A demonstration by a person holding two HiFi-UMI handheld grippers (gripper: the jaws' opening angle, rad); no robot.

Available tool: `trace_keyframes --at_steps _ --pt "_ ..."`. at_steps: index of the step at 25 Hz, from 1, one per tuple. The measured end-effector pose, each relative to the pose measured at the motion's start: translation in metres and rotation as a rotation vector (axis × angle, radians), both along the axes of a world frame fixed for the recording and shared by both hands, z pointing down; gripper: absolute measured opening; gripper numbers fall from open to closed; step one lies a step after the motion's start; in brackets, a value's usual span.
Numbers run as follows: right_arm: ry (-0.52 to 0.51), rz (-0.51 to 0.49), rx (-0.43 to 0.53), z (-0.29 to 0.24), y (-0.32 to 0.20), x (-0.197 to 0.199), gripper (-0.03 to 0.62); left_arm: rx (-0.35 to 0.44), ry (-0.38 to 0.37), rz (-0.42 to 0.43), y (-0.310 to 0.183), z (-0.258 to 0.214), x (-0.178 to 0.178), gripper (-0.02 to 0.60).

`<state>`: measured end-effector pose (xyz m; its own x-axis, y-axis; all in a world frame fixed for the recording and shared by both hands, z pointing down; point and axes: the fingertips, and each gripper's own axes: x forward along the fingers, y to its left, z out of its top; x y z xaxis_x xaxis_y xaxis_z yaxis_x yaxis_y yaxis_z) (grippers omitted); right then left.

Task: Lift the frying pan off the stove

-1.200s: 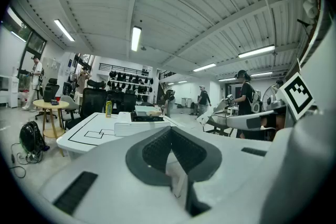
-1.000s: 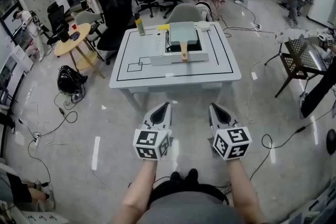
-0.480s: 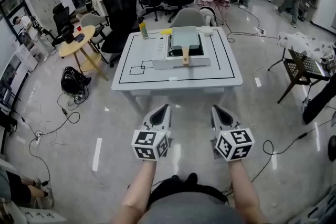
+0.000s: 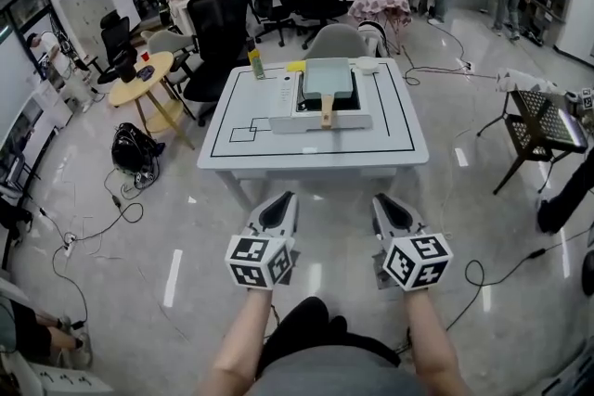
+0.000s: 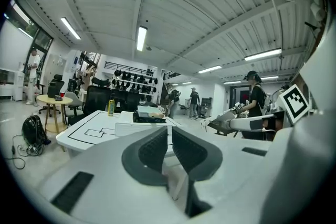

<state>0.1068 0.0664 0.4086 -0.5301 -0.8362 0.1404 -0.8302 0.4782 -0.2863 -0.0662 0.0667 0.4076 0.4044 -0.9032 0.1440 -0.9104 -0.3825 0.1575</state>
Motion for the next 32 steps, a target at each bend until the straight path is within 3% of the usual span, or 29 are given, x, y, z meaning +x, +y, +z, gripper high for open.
trace_keyframes --at_steps 12,18,32 --pt "-0.135 -0.029 -0.075 0.004 -0.044 -0.006 0.114 -0.066 0.13 0.032 -0.053 0.013 -0.009 0.137" --pt "-0.178 -0.028 -0.101 0.006 -0.093 -0.016 0.127 -0.103 0.27 0.073 -0.106 0.014 -0.023 0.166" --pt "-0.33 -0.039 -0.183 0.0 -0.202 -0.042 0.15 -0.201 0.342 0.184 -0.225 0.018 -0.028 0.195"
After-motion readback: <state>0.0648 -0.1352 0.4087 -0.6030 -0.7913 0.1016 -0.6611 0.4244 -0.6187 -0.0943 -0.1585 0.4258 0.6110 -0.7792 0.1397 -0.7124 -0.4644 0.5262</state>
